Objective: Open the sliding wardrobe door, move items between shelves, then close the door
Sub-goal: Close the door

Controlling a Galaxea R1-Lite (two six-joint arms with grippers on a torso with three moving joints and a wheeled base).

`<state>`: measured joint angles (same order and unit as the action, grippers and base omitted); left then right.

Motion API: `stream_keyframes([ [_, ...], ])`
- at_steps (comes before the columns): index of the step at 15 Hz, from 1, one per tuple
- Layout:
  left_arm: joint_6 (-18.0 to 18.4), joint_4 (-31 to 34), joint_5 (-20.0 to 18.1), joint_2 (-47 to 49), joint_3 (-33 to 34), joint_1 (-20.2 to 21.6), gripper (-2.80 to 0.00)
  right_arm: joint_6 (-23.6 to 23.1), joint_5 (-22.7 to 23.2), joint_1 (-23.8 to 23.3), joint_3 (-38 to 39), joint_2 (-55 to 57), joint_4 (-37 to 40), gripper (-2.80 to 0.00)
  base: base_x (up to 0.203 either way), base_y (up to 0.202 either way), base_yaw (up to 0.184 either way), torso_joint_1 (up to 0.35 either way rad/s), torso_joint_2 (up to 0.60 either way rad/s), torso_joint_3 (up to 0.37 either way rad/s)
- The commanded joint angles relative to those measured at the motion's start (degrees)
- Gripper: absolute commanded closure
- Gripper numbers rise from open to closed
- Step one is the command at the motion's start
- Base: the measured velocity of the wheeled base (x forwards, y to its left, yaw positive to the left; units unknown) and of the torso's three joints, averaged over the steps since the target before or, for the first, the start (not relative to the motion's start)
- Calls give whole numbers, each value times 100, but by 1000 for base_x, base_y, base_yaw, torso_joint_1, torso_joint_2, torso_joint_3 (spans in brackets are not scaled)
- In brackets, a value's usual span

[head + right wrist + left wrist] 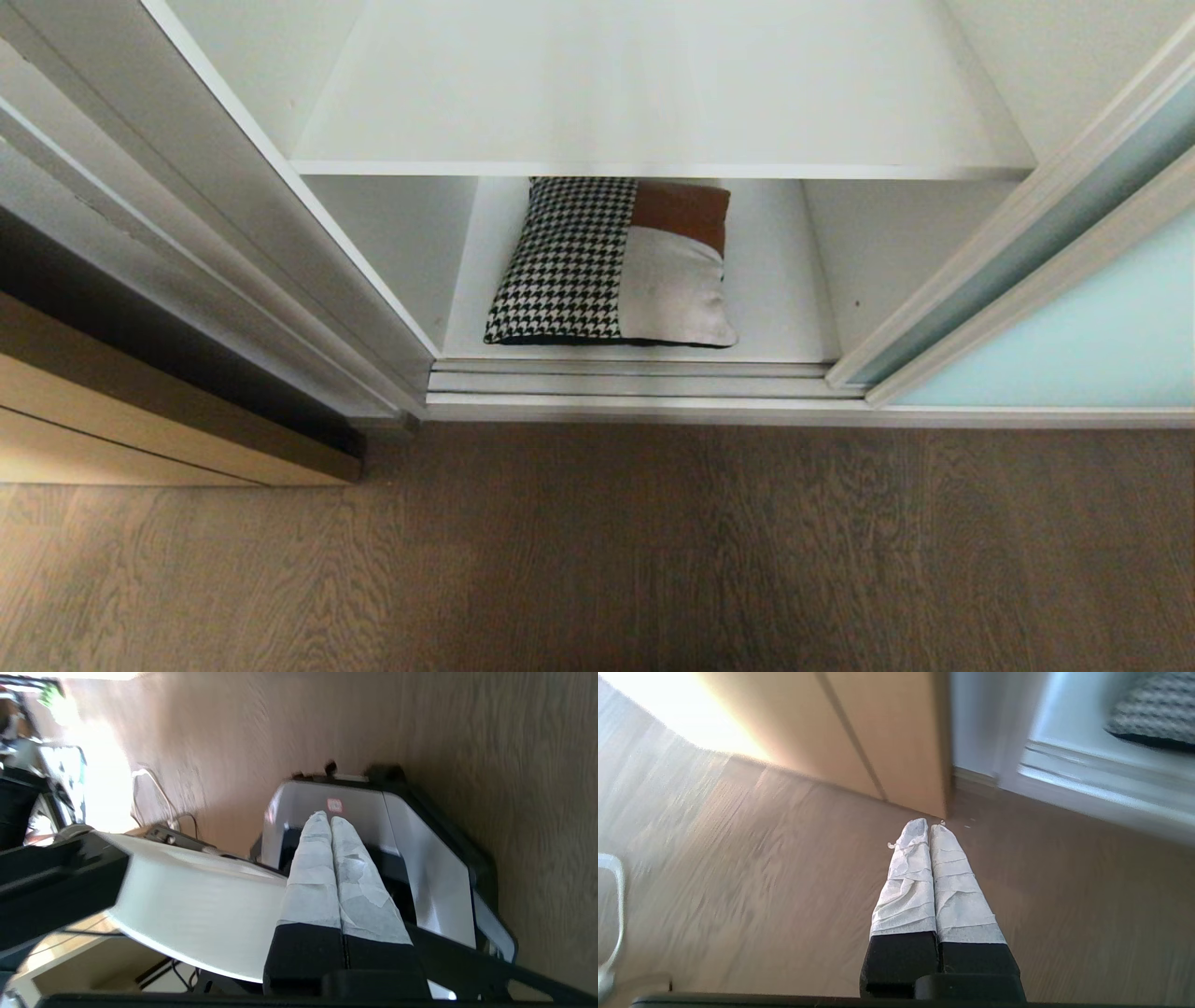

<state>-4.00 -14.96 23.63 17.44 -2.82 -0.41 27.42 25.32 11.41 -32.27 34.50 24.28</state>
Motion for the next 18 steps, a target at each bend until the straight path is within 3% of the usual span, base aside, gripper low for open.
stream_keyframes([
  [1, 317, 202, -356, -940, 240, 19, 0, 21, 17, -45, 41, -606, 51, 0, 0, 0, 0, 0, 0, 0],
  [3, 397, 771, -818, -1406, 222, 23, 0, 21, -8, -58, 208, -986, 112, 0, 0, 0, 0, 0, 0, 0],
  [5, 460, 1333, -1670, -1731, 119, 24, 0, -1, -128, -60, 436, -1433, 124, 0, 0, 0, 0, 0, 0, 0],
  [6, 638, 1455, -2116, -1736, 122, 24, 0, -5, -158, -60, 537, -1681, 126, 0, 0, 0, 0, 0, 0, 0],
  [8, 1115, 1531, -2445, -1736, 290, 24, 0, -7, -375, -76, 698, -1880, 94, 0, 0, 0, 0, 0, 0, 0],
  [11, 987, 1523, -2455, -1744, 290, 24, 0, -279, -528, -78, 887, -1876, 73, 0, 0, 0, 0, 0, 0, 0],
  [13, 980, 1523, -2451, -1744, 290, 24, 0, -710, -543, -78, 1072, -1876, 76, 0, 0, 0, 0, 0, 0, 0],
  [16, 980, 1523, -2451, -1744, 290, 24, 0, -777, -566, -78, 972, -1876, 35, 0, 0, 0, 0, 0, 0, 0],
  [18, 980, 1523, -2451, -1744, 290, 24, 0, -799, -747, -317, 878, -1880, 32, 0, 0, 0, 0, 0, 0, 0],
])
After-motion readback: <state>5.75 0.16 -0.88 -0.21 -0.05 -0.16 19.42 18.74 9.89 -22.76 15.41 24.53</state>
